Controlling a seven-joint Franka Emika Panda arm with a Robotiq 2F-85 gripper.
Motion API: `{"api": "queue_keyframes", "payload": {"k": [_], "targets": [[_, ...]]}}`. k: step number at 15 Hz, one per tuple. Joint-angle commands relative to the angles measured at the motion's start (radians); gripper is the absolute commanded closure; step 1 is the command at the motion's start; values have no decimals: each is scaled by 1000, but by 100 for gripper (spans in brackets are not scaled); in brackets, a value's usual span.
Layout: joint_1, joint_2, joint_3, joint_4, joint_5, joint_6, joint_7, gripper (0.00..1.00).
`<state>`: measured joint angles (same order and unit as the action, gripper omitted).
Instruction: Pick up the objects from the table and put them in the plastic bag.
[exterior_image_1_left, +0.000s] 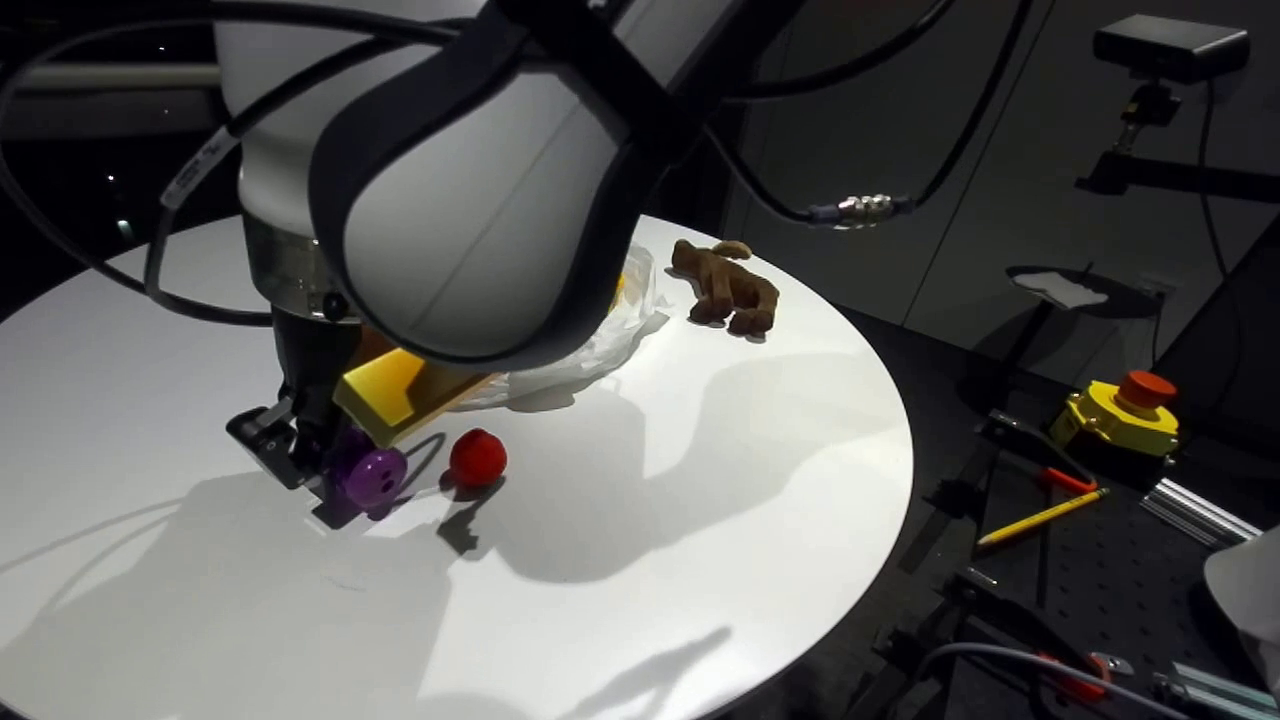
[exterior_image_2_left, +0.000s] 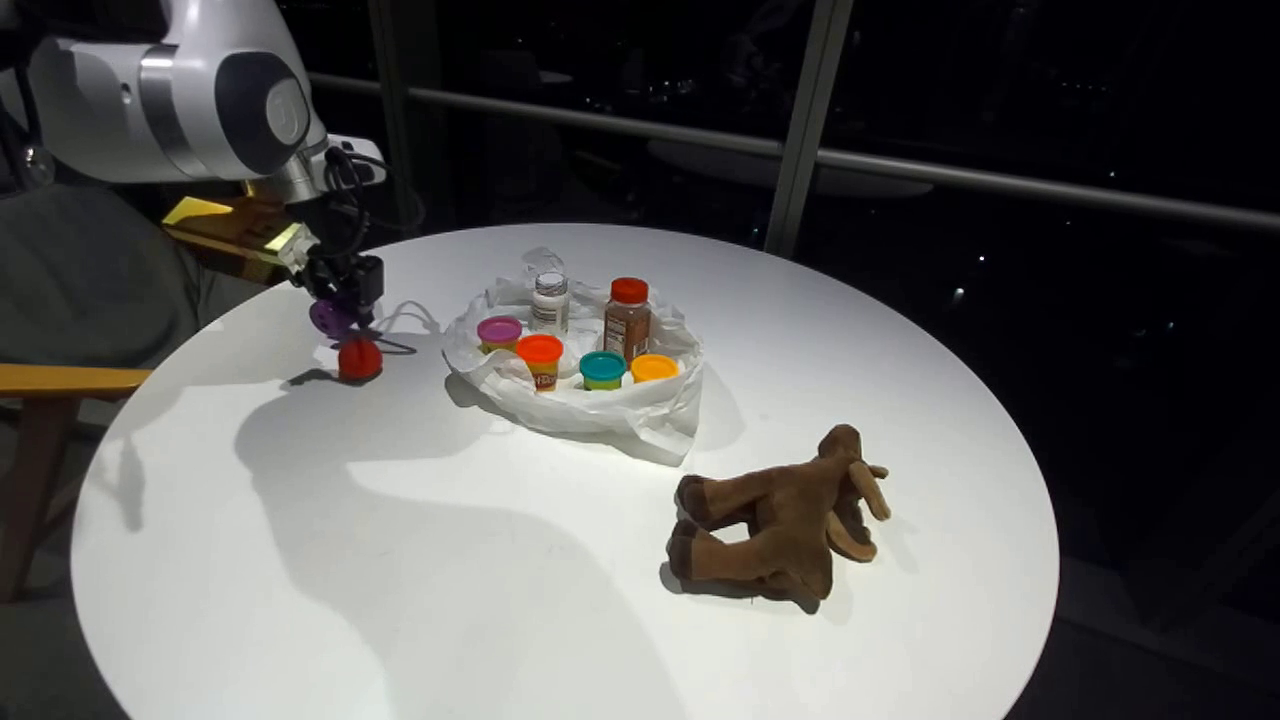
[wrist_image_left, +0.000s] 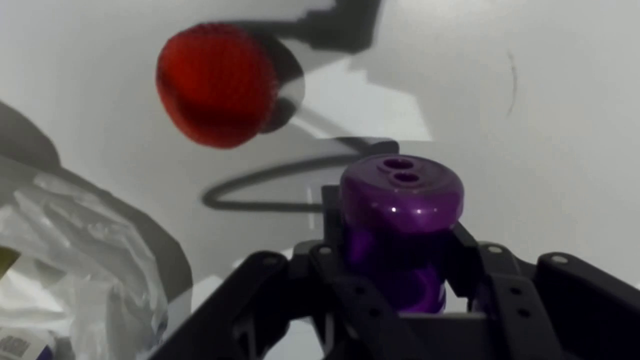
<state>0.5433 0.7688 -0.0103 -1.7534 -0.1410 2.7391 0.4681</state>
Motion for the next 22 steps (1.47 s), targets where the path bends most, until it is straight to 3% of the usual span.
{"api": "queue_keyframes", "payload": {"k": [1, 4, 9, 15, 22], "targets": [[66, -106, -111, -33, -42, 18, 67, 77], [70, -163, -205, -24, -70, 9, 114, 77], [-34, -135, -280, 0, -85, 13, 129, 77], [-166, -51, -253, 5, -50, 18, 93, 77], [-202, -54, -193, -11, -6, 25, 75, 77]]}}
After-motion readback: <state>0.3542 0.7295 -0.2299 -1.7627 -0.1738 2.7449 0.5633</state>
